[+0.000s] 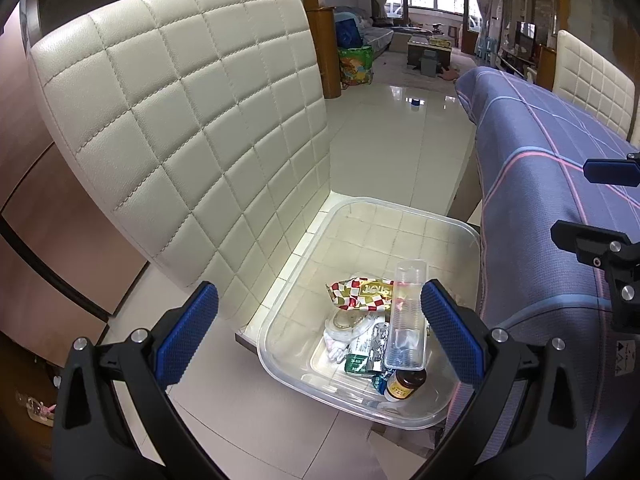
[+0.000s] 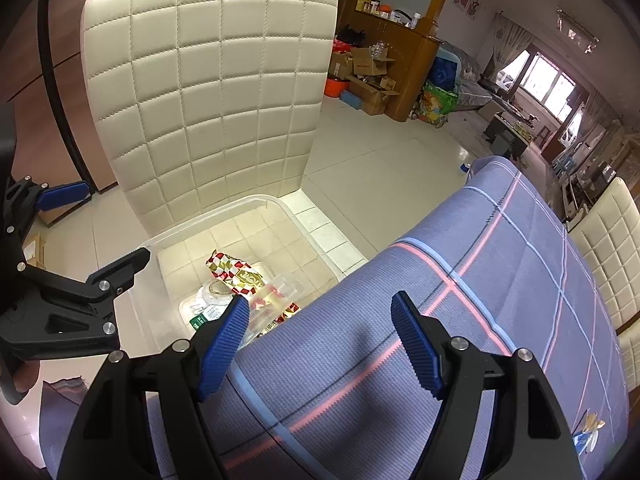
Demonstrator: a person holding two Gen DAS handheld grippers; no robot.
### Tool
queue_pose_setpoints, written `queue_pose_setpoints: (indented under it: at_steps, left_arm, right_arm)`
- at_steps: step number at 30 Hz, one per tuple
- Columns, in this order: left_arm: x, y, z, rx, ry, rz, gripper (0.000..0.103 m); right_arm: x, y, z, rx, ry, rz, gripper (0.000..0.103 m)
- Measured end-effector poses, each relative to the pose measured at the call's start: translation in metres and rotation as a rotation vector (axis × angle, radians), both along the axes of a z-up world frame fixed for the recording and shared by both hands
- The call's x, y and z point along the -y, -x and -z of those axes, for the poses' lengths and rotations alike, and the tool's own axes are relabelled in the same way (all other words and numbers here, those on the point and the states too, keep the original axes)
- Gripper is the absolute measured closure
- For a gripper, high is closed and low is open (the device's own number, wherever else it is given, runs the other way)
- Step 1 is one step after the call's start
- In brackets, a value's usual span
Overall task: Collect trash
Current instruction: 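Move both tools back over the table toward the blue box and white cap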
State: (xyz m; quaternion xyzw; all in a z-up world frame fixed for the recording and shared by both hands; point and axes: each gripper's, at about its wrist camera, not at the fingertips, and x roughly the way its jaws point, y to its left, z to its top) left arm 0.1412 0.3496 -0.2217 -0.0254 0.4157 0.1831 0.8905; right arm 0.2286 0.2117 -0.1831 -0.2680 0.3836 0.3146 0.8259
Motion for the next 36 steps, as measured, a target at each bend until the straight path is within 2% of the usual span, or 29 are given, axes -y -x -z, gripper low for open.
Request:
queue_pose_setpoints:
  at_steps: [17,30,36]
  left_arm:
    - [0.039,-0.003,-0.02,0.021,-0.03,0.071,0.003]
    - [0.101,-0.015,-0.036,0.036,-0.068,0.182,0.003]
    - [0.129,-0.023,-0.043,0.045,-0.053,0.223,0.003]
  right_arm:
    - [0.038,0.005,-0.015,0.018,-0.038,0.049,0.031]
    - [0.099,0.004,-0.022,0.009,-0.078,0.143,0.031]
    - [0.137,0.004,-0.026,0.009,-0.095,0.198,0.031]
